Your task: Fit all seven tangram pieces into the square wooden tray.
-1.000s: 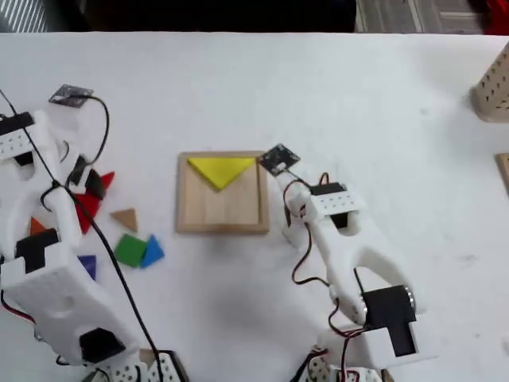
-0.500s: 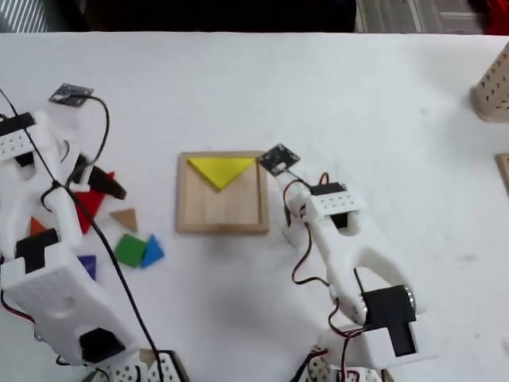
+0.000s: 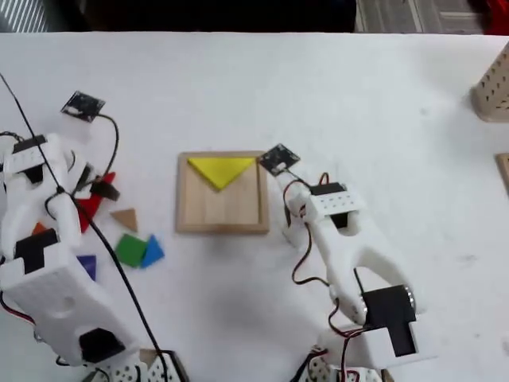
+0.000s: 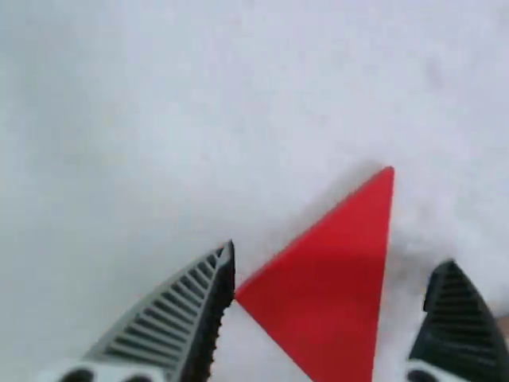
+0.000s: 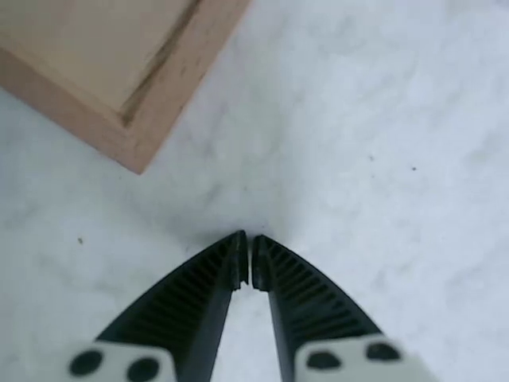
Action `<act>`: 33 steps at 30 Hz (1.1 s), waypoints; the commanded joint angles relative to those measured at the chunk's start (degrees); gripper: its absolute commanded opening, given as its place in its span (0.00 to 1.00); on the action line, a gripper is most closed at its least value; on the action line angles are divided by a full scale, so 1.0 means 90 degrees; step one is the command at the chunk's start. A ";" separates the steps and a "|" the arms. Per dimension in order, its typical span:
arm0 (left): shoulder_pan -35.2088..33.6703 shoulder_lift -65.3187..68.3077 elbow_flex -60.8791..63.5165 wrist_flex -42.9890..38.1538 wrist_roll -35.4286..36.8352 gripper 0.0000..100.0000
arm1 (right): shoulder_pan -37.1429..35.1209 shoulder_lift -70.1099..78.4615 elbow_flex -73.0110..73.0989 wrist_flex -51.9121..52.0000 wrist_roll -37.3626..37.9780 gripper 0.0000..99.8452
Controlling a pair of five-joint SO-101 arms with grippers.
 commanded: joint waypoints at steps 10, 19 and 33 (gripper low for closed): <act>-0.0044 0.0503 0.0068 -0.0166 -0.0098 0.36 | -0.0151 -0.0142 0.0029 0.0005 0.0068 0.02; -0.0112 0.0630 -0.0166 0.0313 -0.0098 0.22 | -0.0151 -0.0142 0.0029 0.0005 0.0068 0.02; 0.0308 0.0630 -0.0723 0.1280 -0.0029 0.03 | -0.0151 -0.0142 0.0029 0.0005 0.0068 0.02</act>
